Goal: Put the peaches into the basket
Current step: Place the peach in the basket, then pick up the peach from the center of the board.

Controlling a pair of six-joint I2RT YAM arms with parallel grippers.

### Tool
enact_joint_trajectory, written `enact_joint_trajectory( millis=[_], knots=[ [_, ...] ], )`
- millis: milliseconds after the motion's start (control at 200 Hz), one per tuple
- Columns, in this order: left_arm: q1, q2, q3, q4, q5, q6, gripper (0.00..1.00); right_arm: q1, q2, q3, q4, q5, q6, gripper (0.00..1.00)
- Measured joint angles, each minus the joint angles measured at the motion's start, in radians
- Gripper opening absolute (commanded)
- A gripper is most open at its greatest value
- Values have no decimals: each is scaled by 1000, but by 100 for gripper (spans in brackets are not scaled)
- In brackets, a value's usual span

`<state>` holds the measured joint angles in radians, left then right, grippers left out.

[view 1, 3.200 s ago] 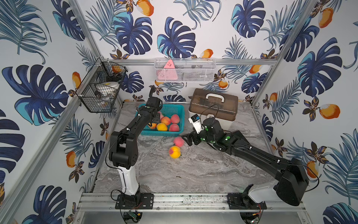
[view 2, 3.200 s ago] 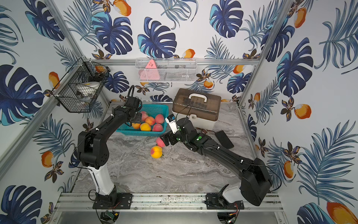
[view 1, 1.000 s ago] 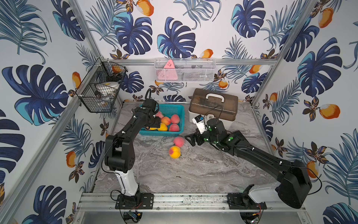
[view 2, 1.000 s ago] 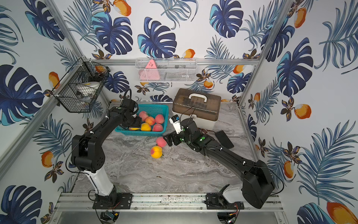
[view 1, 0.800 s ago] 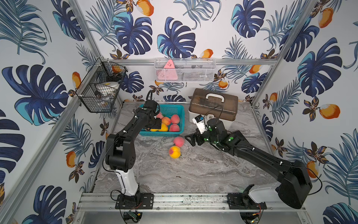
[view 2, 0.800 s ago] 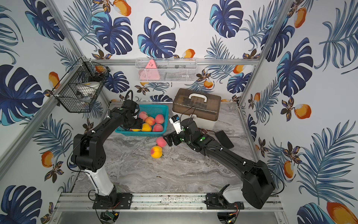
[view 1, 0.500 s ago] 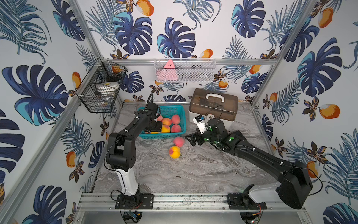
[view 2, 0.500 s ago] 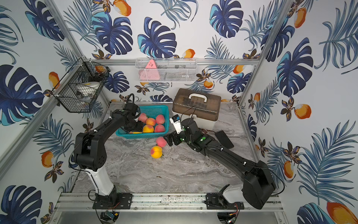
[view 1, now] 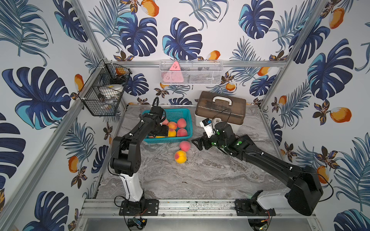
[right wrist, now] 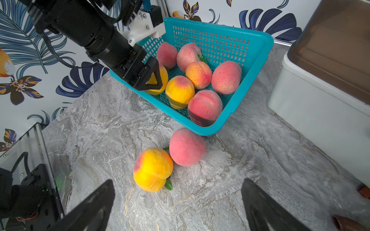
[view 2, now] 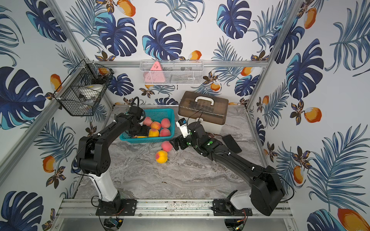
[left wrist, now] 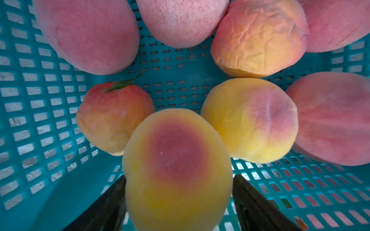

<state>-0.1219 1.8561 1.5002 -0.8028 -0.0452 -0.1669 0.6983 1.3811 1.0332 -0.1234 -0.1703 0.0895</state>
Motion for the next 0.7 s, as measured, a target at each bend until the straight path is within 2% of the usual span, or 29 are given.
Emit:
enact_joint_trajectory(
  millis=[225,405,701],
  knots=[
    [0,-42,25,-8,0,0,89,0,-1,-8,-1,0,4,100],
    [-2,-100,21,-23,14,0,90,0,-6,-12,-5,1,7,100],
    [-48,-262,-88,-32,39,-16,97,5,-35,-55,-11,-1,47,100]
  ],
)
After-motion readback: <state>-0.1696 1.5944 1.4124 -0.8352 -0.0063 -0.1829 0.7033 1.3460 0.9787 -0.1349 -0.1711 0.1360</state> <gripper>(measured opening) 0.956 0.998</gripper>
